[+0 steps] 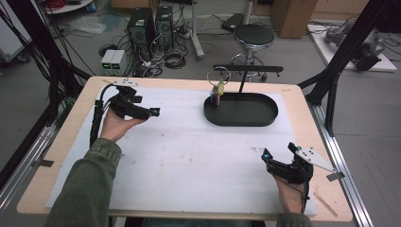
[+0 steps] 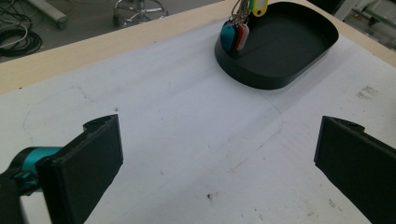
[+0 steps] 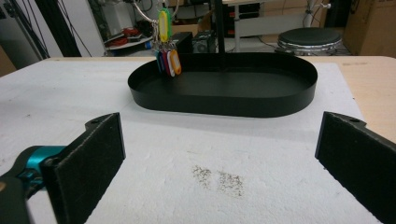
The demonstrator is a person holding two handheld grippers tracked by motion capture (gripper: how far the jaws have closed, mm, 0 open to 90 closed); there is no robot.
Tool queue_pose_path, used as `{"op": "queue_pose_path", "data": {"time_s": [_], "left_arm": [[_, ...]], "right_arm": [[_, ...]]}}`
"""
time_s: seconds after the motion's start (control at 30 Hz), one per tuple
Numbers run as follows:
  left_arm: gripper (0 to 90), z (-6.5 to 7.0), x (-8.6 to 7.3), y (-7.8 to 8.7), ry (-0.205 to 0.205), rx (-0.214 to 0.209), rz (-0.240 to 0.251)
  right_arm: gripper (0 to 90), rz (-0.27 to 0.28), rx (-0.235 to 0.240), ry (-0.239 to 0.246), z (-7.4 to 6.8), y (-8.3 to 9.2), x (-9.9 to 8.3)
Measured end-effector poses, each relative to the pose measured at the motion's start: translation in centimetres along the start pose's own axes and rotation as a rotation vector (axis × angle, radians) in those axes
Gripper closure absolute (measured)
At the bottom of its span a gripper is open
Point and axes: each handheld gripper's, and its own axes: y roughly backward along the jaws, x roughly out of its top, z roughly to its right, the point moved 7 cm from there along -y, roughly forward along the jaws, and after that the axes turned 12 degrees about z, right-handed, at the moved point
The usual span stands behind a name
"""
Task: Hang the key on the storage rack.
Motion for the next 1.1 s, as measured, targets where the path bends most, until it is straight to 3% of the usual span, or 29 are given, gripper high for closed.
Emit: {"op": "queue_pose_path", "data": {"time_s": [0.6,1.1], "left_arm": [[1.6,-2.0,-3.1,4.8,0.036,0.069,0.061],[1.7,-2.8,-5.0,8.3,0.031,0.153,0.123]], "right_arm": [[0.4,0.002,0.003,-0.004,-0.1,0.0,0.0],[0.4,0.000,0.003,-0.004,-0.2,0.0,0.0]]}}
